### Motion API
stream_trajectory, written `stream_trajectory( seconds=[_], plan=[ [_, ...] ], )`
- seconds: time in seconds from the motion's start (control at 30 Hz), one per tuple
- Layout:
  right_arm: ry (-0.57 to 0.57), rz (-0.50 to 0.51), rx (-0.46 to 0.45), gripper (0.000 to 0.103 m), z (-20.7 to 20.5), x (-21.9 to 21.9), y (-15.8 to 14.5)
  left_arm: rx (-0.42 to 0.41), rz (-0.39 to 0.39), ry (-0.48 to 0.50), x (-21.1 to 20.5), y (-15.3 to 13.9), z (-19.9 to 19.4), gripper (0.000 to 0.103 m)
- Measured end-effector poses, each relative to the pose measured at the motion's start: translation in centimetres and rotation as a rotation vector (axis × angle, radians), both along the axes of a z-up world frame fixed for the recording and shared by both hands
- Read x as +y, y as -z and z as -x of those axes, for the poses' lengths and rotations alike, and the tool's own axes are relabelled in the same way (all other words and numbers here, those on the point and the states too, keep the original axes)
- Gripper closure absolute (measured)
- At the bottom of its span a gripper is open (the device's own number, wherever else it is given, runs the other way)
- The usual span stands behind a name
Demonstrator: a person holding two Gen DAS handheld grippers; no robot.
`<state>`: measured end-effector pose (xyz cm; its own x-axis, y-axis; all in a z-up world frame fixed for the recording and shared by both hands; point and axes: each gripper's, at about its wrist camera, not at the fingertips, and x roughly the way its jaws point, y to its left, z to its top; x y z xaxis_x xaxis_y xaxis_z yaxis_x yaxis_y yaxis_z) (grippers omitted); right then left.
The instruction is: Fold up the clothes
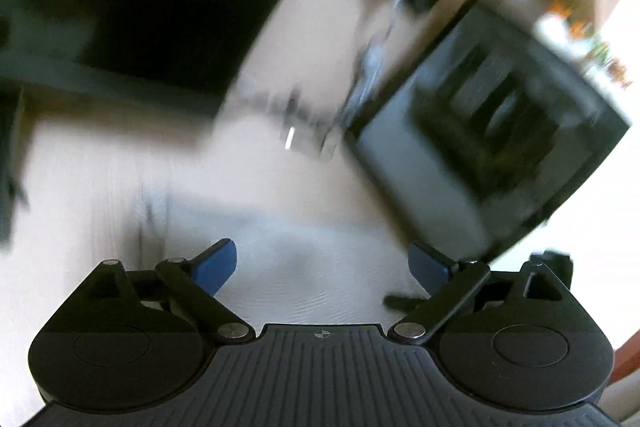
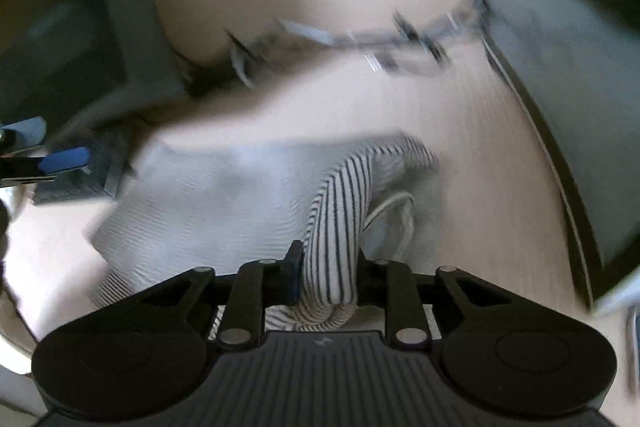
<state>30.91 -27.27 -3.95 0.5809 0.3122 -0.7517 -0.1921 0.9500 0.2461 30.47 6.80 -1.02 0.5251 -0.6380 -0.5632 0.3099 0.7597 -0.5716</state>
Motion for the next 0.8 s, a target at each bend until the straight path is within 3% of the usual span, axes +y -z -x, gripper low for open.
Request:
stream_trajectory(
  seconds=[0.07, 0.1, 0.17, 0.27, 0.33, 0.53, 0.57, 0.63, 0.8],
  plan=[
    [0.035, 0.040, 0.030, 0.056, 0.4, -0.4, 1.4, 0.116, -0.055, 0.021, -0.9, 2.8, -0.2, 0.007],
    [0.041, 0.043, 0.017, 0.050, 0.7, -0.6, 1.3, 0.162, -0.081, 0.027, -1.1, 4.0, 0.0, 0.007],
    [0.060, 0.086, -0.047, 0.019, 1.3, -0.8, 0.1, 0.172, -0.081, 0.039, -1.3, 4.7, 0.6, 0.007],
    [0.090, 0.141, -0.171, 0.009, 1.8, -0.7, -2.2, 0.186, -0.066, 0.039, -1.0, 5.0, 0.5, 0.007],
    [0.089, 0.088, -0.205, 0.000, 1.3, -0.4, -2.7, 0.191, -0.052, 0.040, -0.9, 5.2, 0.2, 0.005],
    [0.055, -0.161, -0.228, 0.000, -0.9, 1.2, -2.5, 0.170, -0.041, 0.048, -0.8, 5.4, 0.6, 0.000],
    [0.052, -0.197, -0.200, 0.000, -1.3, 1.5, -2.0, 0.170, -0.038, 0.048, -0.7, 5.5, 0.6, 0.000],
    [0.064, -0.233, -0.034, 0.000, -2.6, 2.3, 1.2, 0.168, -0.032, 0.048, -0.6, 5.5, 0.7, 0.000],
    [0.035, -0.084, -0.087, 0.000, -1.0, 4.6, 2.0, 0.174, -0.007, 0.043, -0.1, 5.7, 0.7, 0.000]
  ],
)
